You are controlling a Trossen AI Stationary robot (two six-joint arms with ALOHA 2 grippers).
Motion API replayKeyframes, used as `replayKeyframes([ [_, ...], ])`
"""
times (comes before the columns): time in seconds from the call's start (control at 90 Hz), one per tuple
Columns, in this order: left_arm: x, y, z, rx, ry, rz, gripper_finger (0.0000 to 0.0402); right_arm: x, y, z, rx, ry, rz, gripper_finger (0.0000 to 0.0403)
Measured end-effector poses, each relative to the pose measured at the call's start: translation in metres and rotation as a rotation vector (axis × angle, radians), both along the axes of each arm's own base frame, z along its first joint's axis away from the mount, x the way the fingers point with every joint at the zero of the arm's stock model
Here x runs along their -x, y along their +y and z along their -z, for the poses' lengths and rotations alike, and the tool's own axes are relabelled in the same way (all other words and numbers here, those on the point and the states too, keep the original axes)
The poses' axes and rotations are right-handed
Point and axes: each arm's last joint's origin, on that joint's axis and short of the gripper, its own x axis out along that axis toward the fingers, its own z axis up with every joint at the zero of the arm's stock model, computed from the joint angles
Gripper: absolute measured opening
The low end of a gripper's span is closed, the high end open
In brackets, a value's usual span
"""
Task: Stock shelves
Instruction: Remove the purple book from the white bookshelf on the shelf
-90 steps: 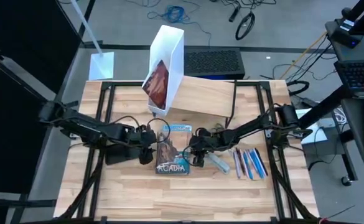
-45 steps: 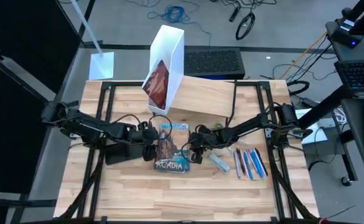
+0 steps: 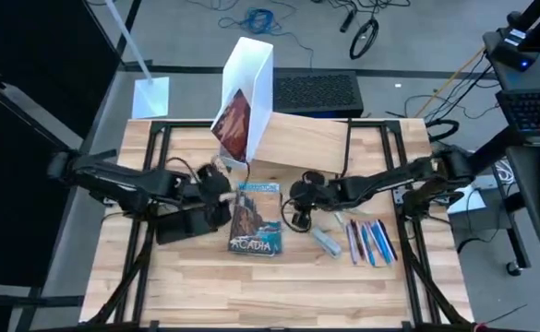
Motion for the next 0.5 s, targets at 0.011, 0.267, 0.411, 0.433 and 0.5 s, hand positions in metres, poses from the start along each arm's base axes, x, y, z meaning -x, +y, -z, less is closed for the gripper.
replayKeyframes([
  [0.011, 0.001, 0.001, -0.002, -0.017, -0.015, -0.023, 0.0203, 0.0, 0.0, -0.001, 0.008, -0.002, 0.007, 0.007],
  [0.267, 0.038, 0.015, -0.053, -0.219, -0.364, -0.366, 0.0203, 0.012, 0.01, 0.024, 0.037, -0.057, 0.119, 0.007],
  [0.411, 0.038, 0.022, -0.07, -0.238, -0.482, -0.365, 0.0203, 0.013, 0.012, 0.038, 0.003, -0.222, 0.143, 0.007],
  [0.433, 0.037, 0.023, -0.072, -0.233, -0.497, -0.351, 0.0203, 0.012, 0.012, 0.038, -0.002, -0.245, 0.144, 0.007],
  [0.5, 0.034, 0.025, -0.075, -0.221, -0.523, -0.311, 0.0203, 0.013, 0.012, 0.041, -0.009, -0.27, 0.141, 0.007],
])
